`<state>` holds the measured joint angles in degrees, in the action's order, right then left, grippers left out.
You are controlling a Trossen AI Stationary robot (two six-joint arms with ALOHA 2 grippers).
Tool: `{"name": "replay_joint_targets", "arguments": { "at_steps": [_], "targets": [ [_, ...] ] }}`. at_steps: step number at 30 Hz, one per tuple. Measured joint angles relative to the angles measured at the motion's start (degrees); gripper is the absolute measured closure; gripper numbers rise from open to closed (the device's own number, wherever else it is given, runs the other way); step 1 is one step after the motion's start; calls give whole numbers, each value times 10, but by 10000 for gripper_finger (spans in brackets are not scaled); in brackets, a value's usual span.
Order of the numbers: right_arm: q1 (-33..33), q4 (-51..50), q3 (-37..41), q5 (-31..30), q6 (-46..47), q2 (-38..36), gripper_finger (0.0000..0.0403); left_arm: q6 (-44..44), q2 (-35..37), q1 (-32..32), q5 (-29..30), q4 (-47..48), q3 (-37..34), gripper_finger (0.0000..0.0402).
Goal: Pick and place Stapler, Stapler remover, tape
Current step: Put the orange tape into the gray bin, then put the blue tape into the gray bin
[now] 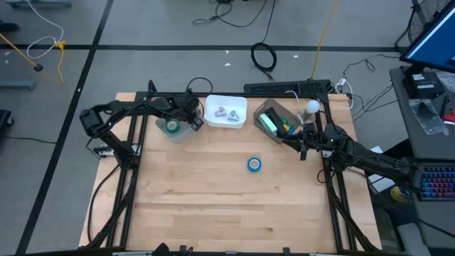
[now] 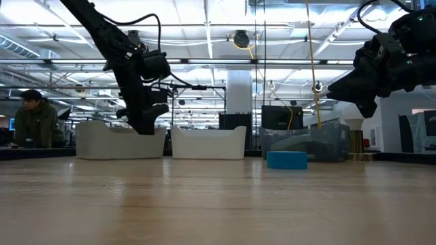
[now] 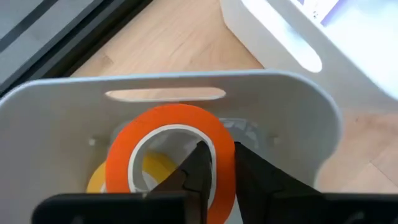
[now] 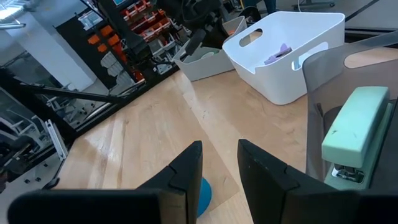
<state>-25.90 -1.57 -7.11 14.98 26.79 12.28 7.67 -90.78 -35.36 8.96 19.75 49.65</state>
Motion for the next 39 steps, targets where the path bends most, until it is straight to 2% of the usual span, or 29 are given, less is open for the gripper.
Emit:
{"name": "replay_joint_targets", "arguments": {
  "at_steps": [6, 20, 26, 32, 39],
  "targets": [
    [0, 0, 0, -1, 0, 0, 308, -5, 0, -3, -4, 3, 0, 323],
    [0, 0, 0, -1, 0, 0, 307, -5, 0, -2, -5, 27, 0, 312],
    [0, 0, 0, -1, 0, 0, 307, -3, 0, -1, -6, 27, 0, 263],
    [0, 0, 0, -1, 0, 0, 309, 0, 7, -2, -40, 34, 5, 214],
    [0, 0, 0, 0, 0, 0, 307, 4, 51, -2, -41, 102, 63, 206]
  ]
}}
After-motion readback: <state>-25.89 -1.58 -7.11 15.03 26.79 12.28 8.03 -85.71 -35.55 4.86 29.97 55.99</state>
